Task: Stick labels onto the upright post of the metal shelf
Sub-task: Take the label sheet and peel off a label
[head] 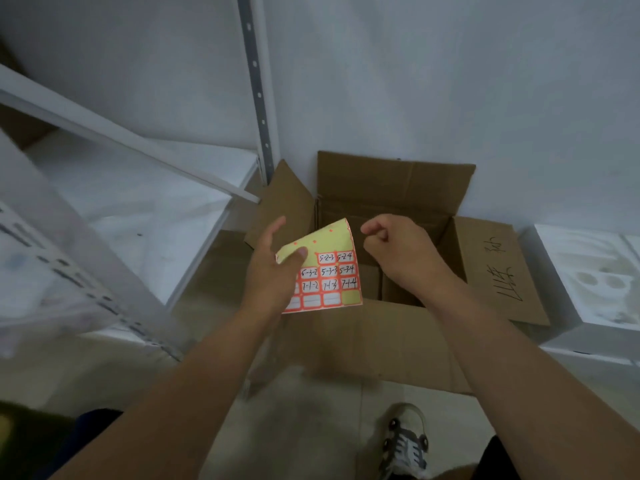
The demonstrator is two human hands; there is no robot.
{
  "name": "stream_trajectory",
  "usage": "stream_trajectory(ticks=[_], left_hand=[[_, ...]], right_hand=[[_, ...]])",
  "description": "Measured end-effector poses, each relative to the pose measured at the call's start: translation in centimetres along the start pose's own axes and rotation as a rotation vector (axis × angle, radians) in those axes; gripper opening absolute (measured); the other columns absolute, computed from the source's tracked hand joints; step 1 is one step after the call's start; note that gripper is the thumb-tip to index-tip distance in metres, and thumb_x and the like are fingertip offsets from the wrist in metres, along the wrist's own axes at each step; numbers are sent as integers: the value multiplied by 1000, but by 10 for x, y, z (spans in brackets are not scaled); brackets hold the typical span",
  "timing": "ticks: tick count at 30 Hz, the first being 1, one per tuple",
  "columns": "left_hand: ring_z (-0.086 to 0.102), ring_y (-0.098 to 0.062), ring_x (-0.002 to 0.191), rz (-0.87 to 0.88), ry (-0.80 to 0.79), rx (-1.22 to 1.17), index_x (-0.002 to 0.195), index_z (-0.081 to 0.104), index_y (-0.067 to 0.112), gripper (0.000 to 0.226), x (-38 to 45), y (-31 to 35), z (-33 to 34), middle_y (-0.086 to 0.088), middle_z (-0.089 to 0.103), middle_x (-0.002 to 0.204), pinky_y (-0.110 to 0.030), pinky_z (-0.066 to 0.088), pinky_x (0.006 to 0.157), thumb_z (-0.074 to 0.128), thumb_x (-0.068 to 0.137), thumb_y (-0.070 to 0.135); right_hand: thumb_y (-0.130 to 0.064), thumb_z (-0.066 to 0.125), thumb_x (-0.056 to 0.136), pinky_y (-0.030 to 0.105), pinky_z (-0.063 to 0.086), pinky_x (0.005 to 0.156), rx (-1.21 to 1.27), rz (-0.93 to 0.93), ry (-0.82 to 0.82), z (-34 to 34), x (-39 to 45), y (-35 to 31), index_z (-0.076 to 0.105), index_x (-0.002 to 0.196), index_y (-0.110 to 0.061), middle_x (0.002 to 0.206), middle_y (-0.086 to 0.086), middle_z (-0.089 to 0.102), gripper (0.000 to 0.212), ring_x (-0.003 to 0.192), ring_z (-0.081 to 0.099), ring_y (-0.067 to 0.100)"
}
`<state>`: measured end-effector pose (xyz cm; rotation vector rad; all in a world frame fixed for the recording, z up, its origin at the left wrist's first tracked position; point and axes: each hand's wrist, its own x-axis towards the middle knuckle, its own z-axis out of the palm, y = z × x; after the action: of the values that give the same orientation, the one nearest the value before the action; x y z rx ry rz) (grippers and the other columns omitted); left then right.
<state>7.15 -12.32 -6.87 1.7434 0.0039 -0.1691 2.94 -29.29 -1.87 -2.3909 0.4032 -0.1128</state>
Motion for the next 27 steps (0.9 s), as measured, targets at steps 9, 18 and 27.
stream_trajectory(ticks=[9, 18, 27], left_hand=[[62, 1, 66, 130, 75, 119, 138, 33, 46, 52, -36, 35, -48, 16, 43, 118, -4, 40, 42, 57, 95, 29], [73, -24, 86, -190, 6, -299, 136, 38, 33, 62, -55, 43, -73, 0, 65, 117, -47, 60, 76, 71, 84, 28], [71, -30, 96, -489, -299, -633, 119, 62, 15, 47, -48, 47, -78, -11, 74, 105, -46, 56, 86, 71, 79, 36]], right_hand=[[-35, 56, 94, 10, 36, 58, 144, -80, -22, 16, -38, -36, 49, 121, -23, 93, -14, 55, 30, 72, 52, -3], [-25, 62, 92, 8, 50, 59, 473, -195, -21, 34, -57, -64, 29, 124, -36, 100, -15, 57, 47, 80, 65, 0], [-24, 60, 91, 14, 55, 67, 492, -329, 124, 36, -55, -66, 47, 94, -40, 101, -22, 59, 20, 89, 64, -5]])
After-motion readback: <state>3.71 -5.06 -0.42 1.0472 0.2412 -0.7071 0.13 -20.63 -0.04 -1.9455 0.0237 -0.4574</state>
